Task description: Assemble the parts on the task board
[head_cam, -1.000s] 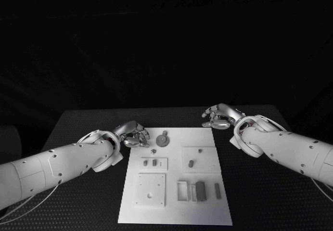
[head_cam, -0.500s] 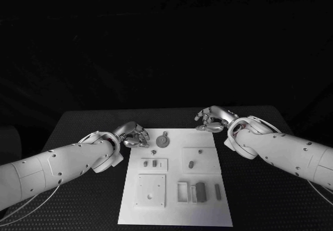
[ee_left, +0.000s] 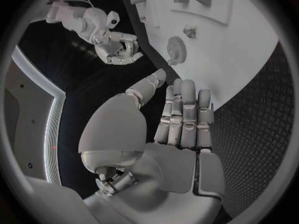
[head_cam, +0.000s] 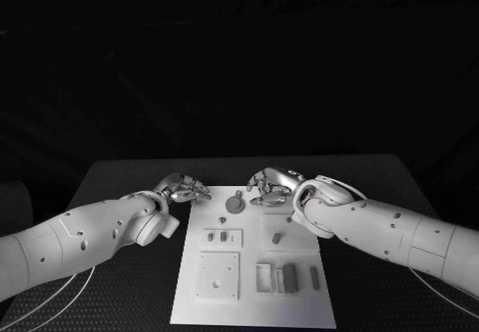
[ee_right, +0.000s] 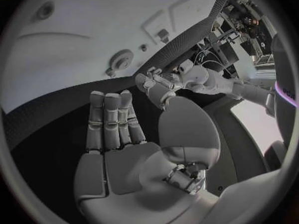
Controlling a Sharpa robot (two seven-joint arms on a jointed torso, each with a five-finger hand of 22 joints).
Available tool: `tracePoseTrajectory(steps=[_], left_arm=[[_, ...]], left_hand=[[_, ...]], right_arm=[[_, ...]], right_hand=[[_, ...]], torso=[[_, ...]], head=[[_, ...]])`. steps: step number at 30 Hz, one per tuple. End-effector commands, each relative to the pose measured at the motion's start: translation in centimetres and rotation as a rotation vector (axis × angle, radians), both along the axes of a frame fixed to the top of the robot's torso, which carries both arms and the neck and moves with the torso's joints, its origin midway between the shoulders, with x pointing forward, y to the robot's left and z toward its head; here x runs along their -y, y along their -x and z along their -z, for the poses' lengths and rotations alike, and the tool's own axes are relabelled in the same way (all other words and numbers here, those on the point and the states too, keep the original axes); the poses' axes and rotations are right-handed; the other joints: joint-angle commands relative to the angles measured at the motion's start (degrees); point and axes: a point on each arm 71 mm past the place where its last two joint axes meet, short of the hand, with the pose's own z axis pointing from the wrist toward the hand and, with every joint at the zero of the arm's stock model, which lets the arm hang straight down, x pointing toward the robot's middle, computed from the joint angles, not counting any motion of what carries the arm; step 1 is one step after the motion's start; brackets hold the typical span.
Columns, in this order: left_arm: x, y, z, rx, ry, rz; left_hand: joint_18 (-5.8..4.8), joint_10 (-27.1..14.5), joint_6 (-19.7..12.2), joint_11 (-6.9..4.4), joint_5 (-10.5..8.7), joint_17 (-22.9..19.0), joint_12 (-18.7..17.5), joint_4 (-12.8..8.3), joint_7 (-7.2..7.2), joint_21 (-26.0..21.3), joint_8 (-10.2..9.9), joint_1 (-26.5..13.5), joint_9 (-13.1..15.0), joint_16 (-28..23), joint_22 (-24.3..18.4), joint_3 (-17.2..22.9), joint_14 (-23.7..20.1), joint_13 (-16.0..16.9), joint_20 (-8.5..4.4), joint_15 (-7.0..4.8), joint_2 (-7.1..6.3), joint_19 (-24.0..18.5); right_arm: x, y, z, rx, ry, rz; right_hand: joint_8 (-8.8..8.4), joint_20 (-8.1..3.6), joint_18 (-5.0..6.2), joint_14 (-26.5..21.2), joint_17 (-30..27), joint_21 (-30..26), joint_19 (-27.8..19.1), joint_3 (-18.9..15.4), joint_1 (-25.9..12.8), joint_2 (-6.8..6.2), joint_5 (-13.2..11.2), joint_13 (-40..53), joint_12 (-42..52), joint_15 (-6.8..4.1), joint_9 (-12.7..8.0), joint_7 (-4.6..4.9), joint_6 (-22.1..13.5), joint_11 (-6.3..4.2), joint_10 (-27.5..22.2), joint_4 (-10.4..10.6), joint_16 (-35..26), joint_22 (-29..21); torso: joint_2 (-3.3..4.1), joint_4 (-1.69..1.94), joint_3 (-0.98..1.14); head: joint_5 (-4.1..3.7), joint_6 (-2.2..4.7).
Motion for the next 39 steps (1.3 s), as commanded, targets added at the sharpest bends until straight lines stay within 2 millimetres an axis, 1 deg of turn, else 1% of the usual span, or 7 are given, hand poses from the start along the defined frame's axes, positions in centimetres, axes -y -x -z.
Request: tracePoseTrajectory(steps=[1,3,7,20,23,31,39], left_arm=[[0.2,-0.1,-0.5,-0.010,0.134,-0.053],[0.3,-0.2,-0.9,0.001,0.140,-0.055],[0.3,-0.1,-1.2,0.004,0.157,-0.060],[0.9,0.3,-2.0,0.015,0.191,-0.065],[1.1,0.4,-2.2,0.022,0.199,-0.067],[1.5,0.7,-2.9,0.034,0.224,-0.071],[1.3,0.7,-3.3,0.038,0.230,-0.077]], left_hand=[[0.36,-0.5,-0.3,0.13,0.21,-0.4,0.4,0.5,0.03,-0.5,0.2,-0.6,-0.1,-0.8,-0.2,0.1,-0.6,0.1,-3.78,0.05,0.07,-0.6],[0.26,-0.5,-0.3,0.18,0.20,-0.8,0.6,0.5,0.01,-0.9,0.3,-0.8,-0.1,-1.6,-0.3,0.1,-0.9,0.1,-3.65,0.17,0.12,-0.9],[0.16,-0.6,-0.3,0.23,0.18,-1.2,0.8,0.6,0.02,-1.2,0.4,-1.1,-0.1,-2.3,-0.5,0.1,-1.0,0.2,-3.54,0.28,0.05,-1.1],[0.09,-0.6,-0.3,0.22,0.19,-1.4,1.1,0.6,-0.04,-1.4,0.5,-1.1,-0.1,-2.8,-0.6,0.2,-1.0,0.2,-3.47,0.34,0.14,-1.3],[0.07,-0.6,-0.3,0.22,0.19,-1.5,1.1,0.6,-0.05,-1.5,0.5,-1.1,-0.1,-2.9,-0.6,0.2,-1.0,0.2,-3.45,0.34,0.11,-1.3],[0.04,-0.6,-0.2,0.21,0.19,-1.5,1.2,0.6,-0.07,-1.5,0.6,-1.1,-0.1,-3.0,-0.6,0.2,-1.0,0.2,-3.44,0.35,0.06,-1.3],[0.02,-0.6,-0.3,0.22,0.17,-1.5,1.2,0.6,-0.07,-1.6,0.6,-1.1,-0.1,-3.1,-0.7,0.2,-1.0,0.2,-3.42,0.36,0.01,-1.4]], right_arm=[[-1.0,0.3,1.1,0.015,0.076,-0.046],[-1.6,0.5,1.6,0.016,0.090,-0.054],[-2.7,0.8,2.2,0.029,0.100,-0.059],[-4.7,0.8,2.5,0.052,0.121,-0.057],[-5.0,0.8,2.6,0.049,0.128,-0.058],[-5.6,0.9,2.8,0.041,0.141,-0.068],[-5.5,1.0,3.0,0.029,0.152,-0.071]], right_hand=[[0.40,-0.18,0.84,0.6,0.3,0.5,0.5,-0.2,0.6,-0.10,-0.2,0.3,0.5,-0.10,-0.1,0.27,0.8,-0.11,0.5,-0.1,0.6,0.2],[0.46,-0.37,0.84,0.9,0.5,0.8,0.8,-0.2,0.5,0.04,-0.3,0.6,0.9,-0.20,-0.1,0.19,1.0,-0.20,0.7,-0.1,1.1,0.3],[0.54,-0.71,0.84,1.2,0.9,1.3,1.2,0.0,0.6,0.15,-0.4,1.1,1.5,-0.36,-0.1,0.03,1.4,-0.36,0.9,-0.1,1.8,0.5],[0.58,-1.53,0.84,1.9,2.1,2.6,2.4,0.5,-0.2,0.10,-0.2,2.8,3.2,-0.70,-0.4,-0.28,2.2,-0.68,1.6,0.0,3.8,0.8],[0.52,-1.60,0.84,1.9,2.2,2.7,2.5,0.6,-0.4,0.07,-0.1,3.0,3.4,-0.69,-0.4,-0.27,2.2,-0.67,1.6,0.1,4.0,0.9],[0.49,-1.68,0.84,2.0,2.4,2.9,2.6,0.6,-0.8,0.13,0.0,3.2,3.5,-0.68,-0.5,-0.26,2.2,-0.66,1.6,0.1,4.1,0.9],[0.53,-1.75,0.84,1.9,2.5,2.9,2.6,0.6,-1.2,0.21,0.1,3.4,3.6,-0.69,-0.5,-0.29,2.4,-0.68,1.5,0.1,4.3,0.9]], torso=[[0.10,0.17,-0.15],[0.18,0.35,-0.23],[0.40,0.50,-0.30],[1.24,1.52,-1.07],[1.36,1.65,-1.16],[1.99,2.19,-1.72],[2.31,2.35,-2.11]], head=[[0.15,-0.07],[0.03,-0.04],[0.11,-0.12],[-0.67,0.31],[-0.73,0.30],[-1.13,0.39],[-1.32,0.27]])
